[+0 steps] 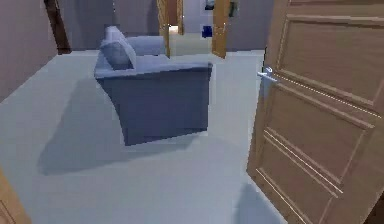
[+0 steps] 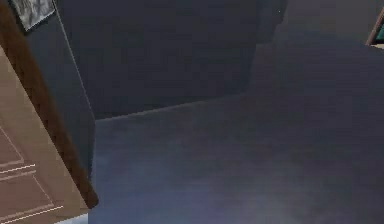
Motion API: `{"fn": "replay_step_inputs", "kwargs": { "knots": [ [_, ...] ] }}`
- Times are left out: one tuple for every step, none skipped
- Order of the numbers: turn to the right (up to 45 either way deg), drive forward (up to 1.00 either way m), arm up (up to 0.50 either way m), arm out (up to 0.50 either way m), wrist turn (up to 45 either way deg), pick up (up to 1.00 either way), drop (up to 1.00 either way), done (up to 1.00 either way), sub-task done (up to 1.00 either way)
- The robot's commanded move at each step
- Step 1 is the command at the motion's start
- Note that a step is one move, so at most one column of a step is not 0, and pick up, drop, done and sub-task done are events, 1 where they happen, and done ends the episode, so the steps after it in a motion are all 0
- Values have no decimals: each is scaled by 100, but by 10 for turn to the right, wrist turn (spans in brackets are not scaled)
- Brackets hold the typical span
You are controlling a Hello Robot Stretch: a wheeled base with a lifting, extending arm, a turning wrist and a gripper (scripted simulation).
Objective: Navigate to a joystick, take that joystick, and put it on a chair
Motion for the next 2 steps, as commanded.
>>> {"fn": "replay_step_inputs", "kwargs": {
  "knots": [
    [0, 100, 0, 0, 0, 0, 0, 0, 0],
    [30, 0, 0, 0, 0, 0, 0, 0, 0]
  ]
}}
